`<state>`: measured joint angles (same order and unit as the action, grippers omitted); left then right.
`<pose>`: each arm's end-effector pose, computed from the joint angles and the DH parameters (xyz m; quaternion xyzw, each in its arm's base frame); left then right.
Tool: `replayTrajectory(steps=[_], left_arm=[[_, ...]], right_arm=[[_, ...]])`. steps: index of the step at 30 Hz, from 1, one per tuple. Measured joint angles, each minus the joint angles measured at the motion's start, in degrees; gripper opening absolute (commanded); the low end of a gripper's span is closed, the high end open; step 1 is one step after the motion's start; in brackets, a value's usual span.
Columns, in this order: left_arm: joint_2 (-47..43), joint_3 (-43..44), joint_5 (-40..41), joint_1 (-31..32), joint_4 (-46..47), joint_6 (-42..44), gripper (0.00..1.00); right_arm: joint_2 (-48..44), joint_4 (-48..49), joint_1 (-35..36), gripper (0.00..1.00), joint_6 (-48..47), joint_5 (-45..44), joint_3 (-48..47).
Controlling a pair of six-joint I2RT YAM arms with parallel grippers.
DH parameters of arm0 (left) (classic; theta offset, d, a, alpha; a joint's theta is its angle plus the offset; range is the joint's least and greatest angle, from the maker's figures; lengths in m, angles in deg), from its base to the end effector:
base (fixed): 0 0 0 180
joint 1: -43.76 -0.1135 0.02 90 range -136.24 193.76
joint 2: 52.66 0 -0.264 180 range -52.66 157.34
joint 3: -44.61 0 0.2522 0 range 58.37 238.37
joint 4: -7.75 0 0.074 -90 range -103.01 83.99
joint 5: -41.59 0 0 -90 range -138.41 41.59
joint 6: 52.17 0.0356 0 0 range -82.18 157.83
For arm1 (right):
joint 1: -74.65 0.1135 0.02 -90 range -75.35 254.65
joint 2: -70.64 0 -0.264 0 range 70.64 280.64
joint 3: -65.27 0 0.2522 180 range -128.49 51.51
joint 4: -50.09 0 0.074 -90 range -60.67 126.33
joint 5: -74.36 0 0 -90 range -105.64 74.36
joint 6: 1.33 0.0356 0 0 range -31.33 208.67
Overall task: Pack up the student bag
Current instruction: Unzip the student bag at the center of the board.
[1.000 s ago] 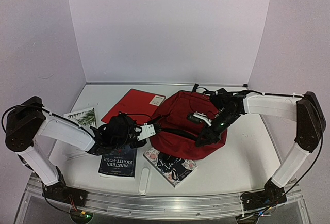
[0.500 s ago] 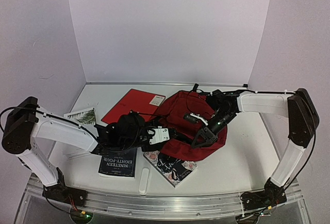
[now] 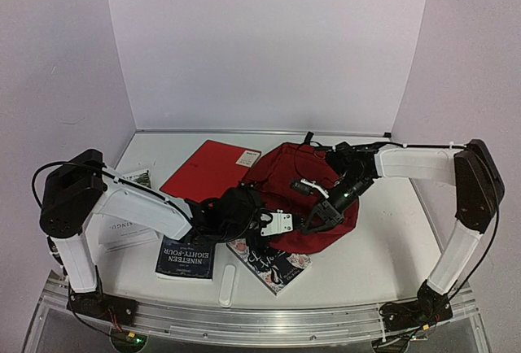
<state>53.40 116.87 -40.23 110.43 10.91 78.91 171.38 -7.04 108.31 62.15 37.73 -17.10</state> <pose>0.1617 -0.3622 0.1712 0.6792 0.5394 -0.0490 0.4954 0.2608 0.2080 0.2012 -0.4934 0.7385 0.4517 0.0848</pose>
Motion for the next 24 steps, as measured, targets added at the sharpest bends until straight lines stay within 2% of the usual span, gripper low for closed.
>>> replayTrajectory(steps=[6,16,24], left_arm=[[-1.73,-1.84,0.77,0.17,-0.46,-0.18,0.00],[-7.84,-6.50,2.51,0.56,-0.06,0.00,0.00],[-9.01,-7.79,2.46,1.19,1.12,0.83,0.00]], right_arm=[[-1.53,0.00,-2.82,0.00,-0.23,-0.75,1.96],[-3.45,-2.01,-12.62,0.00,-6.04,-1.15,4.18],[1.35,-3.26,-14.90,0.00,-12.24,2.78,3.20]])
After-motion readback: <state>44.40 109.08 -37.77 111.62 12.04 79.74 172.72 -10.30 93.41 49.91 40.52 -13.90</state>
